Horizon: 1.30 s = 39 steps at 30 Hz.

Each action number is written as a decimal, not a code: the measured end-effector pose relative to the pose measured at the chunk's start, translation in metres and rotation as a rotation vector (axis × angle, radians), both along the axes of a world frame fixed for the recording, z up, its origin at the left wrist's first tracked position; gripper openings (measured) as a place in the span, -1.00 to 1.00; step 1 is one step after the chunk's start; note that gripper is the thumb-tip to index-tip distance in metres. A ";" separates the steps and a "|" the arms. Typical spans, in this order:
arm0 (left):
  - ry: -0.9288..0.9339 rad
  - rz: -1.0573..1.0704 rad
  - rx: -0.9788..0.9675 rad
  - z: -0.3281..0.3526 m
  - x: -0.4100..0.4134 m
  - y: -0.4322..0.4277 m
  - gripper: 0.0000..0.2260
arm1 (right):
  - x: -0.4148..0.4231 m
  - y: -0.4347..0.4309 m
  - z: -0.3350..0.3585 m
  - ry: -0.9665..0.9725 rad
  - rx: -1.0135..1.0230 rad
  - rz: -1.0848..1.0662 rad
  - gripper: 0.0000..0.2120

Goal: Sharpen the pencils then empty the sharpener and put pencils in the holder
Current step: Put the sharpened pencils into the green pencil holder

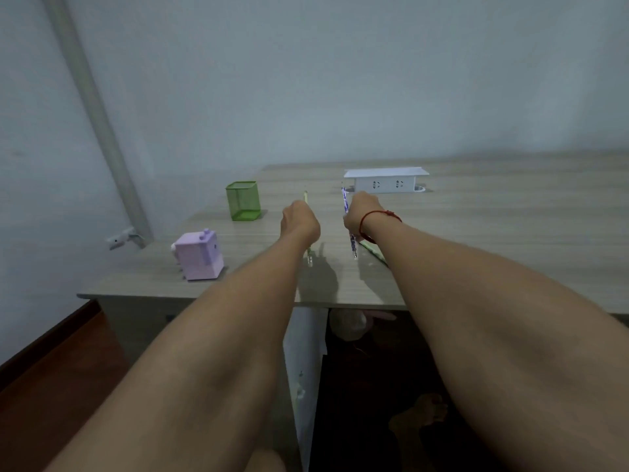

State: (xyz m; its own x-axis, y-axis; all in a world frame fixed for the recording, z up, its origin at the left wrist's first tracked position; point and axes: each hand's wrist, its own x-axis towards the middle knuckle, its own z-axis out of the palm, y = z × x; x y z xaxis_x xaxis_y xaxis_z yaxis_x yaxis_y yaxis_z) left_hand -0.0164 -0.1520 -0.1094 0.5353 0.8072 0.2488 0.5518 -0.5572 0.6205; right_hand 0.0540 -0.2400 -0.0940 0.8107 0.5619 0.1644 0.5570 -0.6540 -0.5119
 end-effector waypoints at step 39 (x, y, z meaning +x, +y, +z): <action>-0.549 0.170 0.160 0.063 0.023 0.329 -0.79 | 0.030 0.336 0.045 0.064 0.446 0.166 -0.73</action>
State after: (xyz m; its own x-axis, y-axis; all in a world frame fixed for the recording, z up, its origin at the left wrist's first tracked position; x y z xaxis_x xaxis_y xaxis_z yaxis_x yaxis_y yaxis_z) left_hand 0.0062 0.1770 -0.0464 0.1600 0.7998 0.5786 0.2636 -0.5995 0.7557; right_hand 0.0835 0.0956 -0.0487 0.7327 0.5701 0.3716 0.5933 -0.2675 -0.7592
